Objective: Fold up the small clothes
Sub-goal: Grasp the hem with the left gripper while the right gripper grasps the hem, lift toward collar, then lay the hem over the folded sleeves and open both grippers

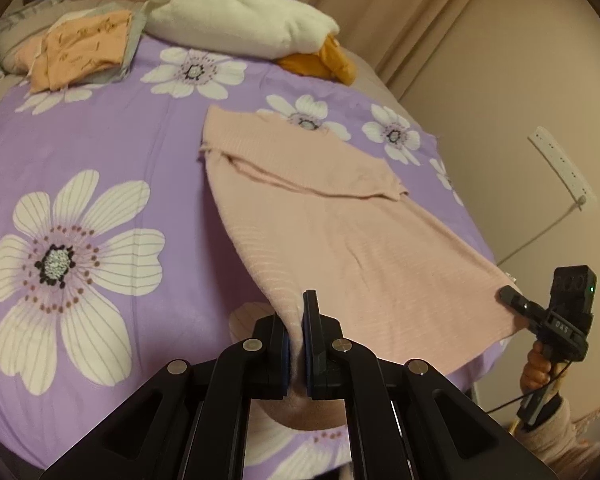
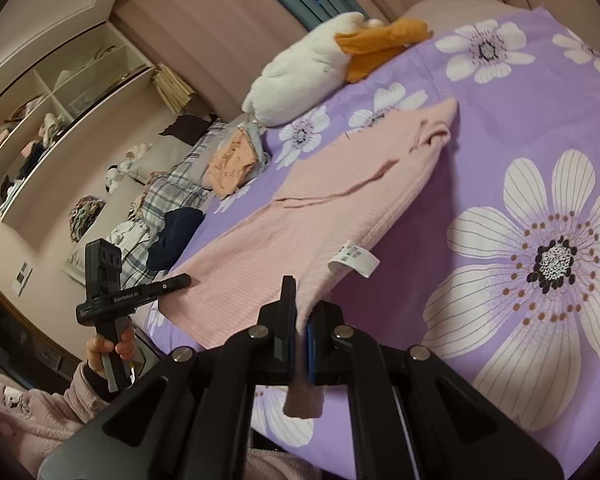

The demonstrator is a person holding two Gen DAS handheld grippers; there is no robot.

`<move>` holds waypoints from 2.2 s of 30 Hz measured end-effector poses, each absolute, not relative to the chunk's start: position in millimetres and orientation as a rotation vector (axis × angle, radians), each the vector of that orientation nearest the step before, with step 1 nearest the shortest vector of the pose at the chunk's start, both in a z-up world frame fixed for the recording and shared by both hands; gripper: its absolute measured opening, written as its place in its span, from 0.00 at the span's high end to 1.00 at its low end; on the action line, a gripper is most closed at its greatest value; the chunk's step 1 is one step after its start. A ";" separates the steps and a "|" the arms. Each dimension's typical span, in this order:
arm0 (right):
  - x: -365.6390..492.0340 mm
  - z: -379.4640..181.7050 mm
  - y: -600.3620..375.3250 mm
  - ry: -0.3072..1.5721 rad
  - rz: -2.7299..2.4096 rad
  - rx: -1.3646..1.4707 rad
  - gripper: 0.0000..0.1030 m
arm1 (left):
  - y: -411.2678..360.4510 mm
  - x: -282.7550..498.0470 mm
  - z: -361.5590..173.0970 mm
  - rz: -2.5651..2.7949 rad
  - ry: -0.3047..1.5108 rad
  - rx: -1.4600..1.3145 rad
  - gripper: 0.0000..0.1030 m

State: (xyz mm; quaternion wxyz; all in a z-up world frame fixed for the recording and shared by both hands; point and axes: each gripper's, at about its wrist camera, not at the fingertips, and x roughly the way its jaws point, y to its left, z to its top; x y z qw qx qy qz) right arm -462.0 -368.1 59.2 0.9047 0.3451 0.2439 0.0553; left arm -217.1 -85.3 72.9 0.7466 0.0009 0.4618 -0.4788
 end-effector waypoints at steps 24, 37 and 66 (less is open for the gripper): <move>-403.3 94.8 -429.3 0.409 0.068 0.690 0.94 | -142.1 -143.7 89.9 -1.008 0.974 0.009 0.97; -307.9 64.8 -508.8 0.461 -0.044 0.812 0.94 | -213.3 -52.8 58.8 -0.934 1.078 -0.015 0.97; -236.0 0.8 -595.0 0.603 -0.213 1.052 0.59 | -276.3 37.0 -8.6 -0.822 1.320 -0.089 0.97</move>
